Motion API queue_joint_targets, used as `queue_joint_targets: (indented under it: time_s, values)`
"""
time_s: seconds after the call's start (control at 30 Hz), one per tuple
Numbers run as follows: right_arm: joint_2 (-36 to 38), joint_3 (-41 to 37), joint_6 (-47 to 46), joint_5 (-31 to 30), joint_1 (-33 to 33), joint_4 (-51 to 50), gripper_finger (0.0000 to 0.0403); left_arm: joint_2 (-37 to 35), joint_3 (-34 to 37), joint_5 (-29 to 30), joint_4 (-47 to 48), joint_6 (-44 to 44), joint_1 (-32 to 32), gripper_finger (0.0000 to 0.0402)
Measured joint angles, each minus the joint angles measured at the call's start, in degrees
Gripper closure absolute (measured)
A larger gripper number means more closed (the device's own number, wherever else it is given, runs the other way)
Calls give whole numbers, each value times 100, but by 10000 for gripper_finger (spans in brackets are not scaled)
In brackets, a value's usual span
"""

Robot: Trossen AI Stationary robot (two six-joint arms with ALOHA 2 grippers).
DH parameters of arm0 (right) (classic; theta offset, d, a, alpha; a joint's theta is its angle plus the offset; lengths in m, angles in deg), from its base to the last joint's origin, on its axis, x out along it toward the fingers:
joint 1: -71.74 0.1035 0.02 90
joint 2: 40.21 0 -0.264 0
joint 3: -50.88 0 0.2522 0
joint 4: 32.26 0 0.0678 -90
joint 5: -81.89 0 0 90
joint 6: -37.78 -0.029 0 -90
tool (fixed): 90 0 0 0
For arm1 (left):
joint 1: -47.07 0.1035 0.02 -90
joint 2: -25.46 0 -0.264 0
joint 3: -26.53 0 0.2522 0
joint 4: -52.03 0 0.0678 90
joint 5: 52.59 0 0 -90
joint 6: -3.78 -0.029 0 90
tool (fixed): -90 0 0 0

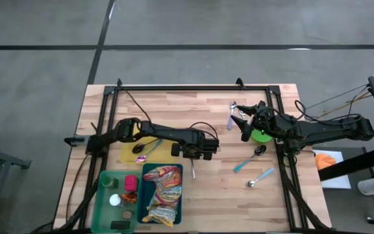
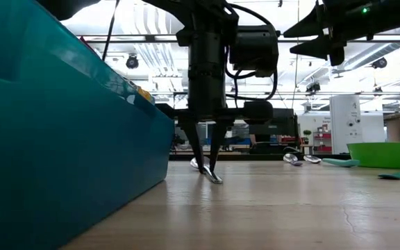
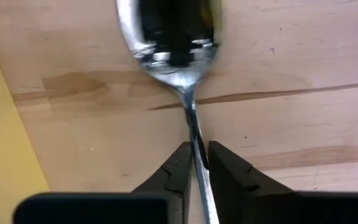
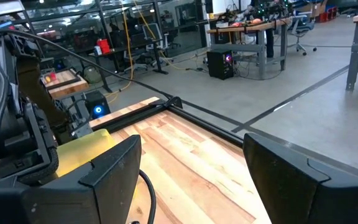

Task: Pick & Place Food Item
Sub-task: Put the silver spoon into the yellow bin

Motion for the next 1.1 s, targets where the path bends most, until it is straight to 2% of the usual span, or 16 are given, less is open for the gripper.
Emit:
queue_joint_targets:
  time_s: [0.3, 0.73, 1.1]
  values:
    - [0, 0, 1, 0, -1, 0, 122, 0, -4, 89, 80, 0, 4, 395]
    - [0, 0, 0, -2, -2, 0, 122, -48, -9, 163, 115, -87, 21, 396]
    - [2, -2, 2, 0, 0, 0, 122, -778, 2, 955, 130, -402, 48, 397]
